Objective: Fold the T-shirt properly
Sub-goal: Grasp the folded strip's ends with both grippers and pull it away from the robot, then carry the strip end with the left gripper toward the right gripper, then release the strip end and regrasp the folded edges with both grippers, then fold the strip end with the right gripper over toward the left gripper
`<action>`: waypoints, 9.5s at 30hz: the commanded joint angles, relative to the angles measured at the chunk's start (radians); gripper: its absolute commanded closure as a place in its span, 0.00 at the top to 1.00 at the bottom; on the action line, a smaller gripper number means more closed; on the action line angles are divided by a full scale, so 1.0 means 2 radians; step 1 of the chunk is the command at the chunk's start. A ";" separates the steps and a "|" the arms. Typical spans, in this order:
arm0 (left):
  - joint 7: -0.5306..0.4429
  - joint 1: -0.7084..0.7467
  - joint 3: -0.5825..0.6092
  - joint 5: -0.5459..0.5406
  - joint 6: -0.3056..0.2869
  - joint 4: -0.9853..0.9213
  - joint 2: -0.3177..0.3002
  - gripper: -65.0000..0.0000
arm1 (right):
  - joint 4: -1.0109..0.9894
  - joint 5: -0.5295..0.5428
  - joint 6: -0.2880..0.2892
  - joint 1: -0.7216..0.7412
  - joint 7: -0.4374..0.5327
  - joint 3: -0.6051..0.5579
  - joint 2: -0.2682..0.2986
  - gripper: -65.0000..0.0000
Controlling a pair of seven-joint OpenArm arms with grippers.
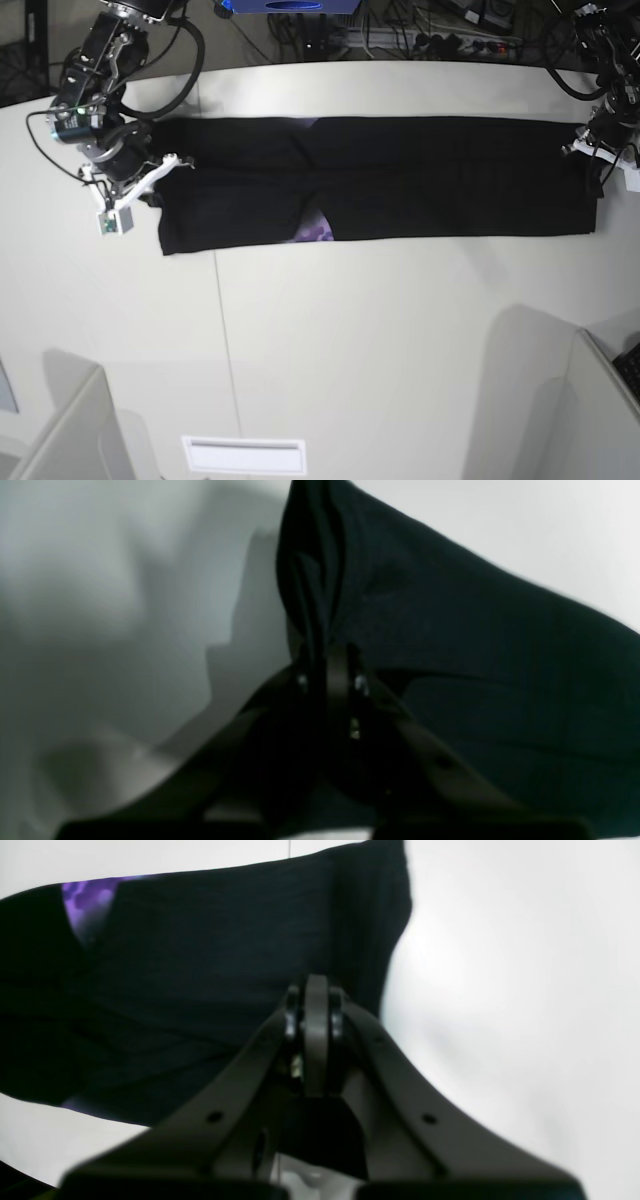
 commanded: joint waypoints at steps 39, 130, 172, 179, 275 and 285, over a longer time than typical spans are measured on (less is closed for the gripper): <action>-0.006 0.001 0.358 -0.007 0.125 0.165 0.033 0.00 | 0.009 0.008 -0.002 -0.003 0.008 0.001 0.003 0.00; -0.010 0.056 0.066 0.042 0.120 0.115 0.027 0.00 | -0.174 0.012 0.114 0.130 -0.146 0.126 0.016 0.55; -0.080 0.002 0.156 0.142 0.024 0.017 0.060 0.00 | -0.331 0.139 0.114 0.119 -0.188 0.141 0.026 0.50; -0.079 -0.005 0.203 0.142 0.024 0.016 0.070 0.00 | -0.327 0.137 0.077 0.126 -0.162 0.137 0.034 0.00; -0.077 0.070 0.175 0.142 0.023 0.038 0.043 0.00 | -0.201 0.139 -0.270 0.202 0.100 -0.599 -0.044 0.00; -0.077 0.087 0.139 0.141 0.022 0.050 0.044 0.00 | -0.236 0.140 -0.270 0.209 0.127 -0.607 -0.044 0.00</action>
